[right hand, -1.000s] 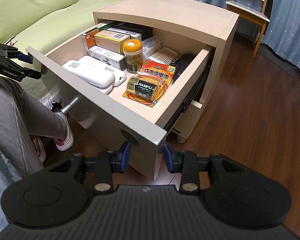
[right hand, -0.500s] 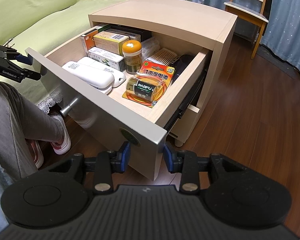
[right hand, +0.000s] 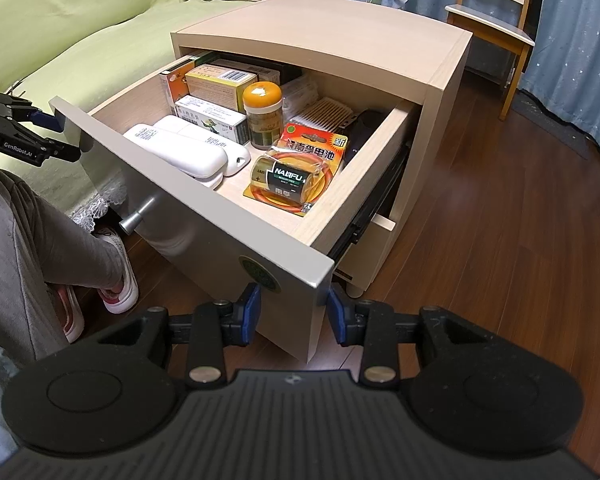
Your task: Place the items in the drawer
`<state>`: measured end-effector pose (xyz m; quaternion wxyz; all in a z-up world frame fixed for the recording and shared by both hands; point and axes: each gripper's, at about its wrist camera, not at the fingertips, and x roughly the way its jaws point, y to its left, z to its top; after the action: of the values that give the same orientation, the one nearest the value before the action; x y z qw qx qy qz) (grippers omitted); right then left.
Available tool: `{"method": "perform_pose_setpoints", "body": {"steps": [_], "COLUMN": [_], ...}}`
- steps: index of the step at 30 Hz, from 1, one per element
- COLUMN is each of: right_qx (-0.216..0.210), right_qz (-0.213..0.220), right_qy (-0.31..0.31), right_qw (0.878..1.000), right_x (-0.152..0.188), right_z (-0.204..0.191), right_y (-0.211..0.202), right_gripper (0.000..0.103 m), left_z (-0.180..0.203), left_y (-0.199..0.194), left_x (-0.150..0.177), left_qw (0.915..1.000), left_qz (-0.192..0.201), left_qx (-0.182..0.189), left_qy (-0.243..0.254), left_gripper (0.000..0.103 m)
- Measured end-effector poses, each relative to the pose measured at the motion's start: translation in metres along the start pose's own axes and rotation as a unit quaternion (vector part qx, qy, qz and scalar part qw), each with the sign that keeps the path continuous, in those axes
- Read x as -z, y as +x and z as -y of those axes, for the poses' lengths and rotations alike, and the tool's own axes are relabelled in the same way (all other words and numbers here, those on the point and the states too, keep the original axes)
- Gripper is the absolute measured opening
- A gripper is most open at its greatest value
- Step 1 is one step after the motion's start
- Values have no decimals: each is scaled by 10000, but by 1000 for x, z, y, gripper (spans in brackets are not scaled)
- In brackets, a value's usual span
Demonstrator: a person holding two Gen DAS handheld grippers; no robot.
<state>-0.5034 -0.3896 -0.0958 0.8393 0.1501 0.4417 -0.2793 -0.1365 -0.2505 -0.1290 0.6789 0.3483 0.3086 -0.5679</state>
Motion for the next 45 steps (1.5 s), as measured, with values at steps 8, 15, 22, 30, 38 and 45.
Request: {"method": "perform_pose_setpoints", "body": {"steps": [8,15,22,30,38,45], "right_qx": [27,53,82,100,137,148], "right_qz": [34,67,108,150,169,212], "right_qy": [18,28,47,82,127,150], "right_qw": [10000,10000,9999,9998,9997,9996], "right_x": [0,0,2,5,6,6], "right_z": [1,1,-1,-2,-3,-3], "right_y": [0,1,1,0,-1,0], "right_gripper": [33,33,33,33,33,33], "left_z": [0,1,1,1,0,-1], "left_y": [1,3,3,3,3,3], "left_x": [-1,-1,0,1,1,1], "left_qw": [10000,10000,10000,9999,9999,9999], "left_qz": [12,32,51,61,66,56], "left_qx": [-19,-32,-30,-26,-27,-29], "left_qy": [-25,-55,-79,-79,-96,-97], "left_gripper": [76,76,76,76,76,76]}}
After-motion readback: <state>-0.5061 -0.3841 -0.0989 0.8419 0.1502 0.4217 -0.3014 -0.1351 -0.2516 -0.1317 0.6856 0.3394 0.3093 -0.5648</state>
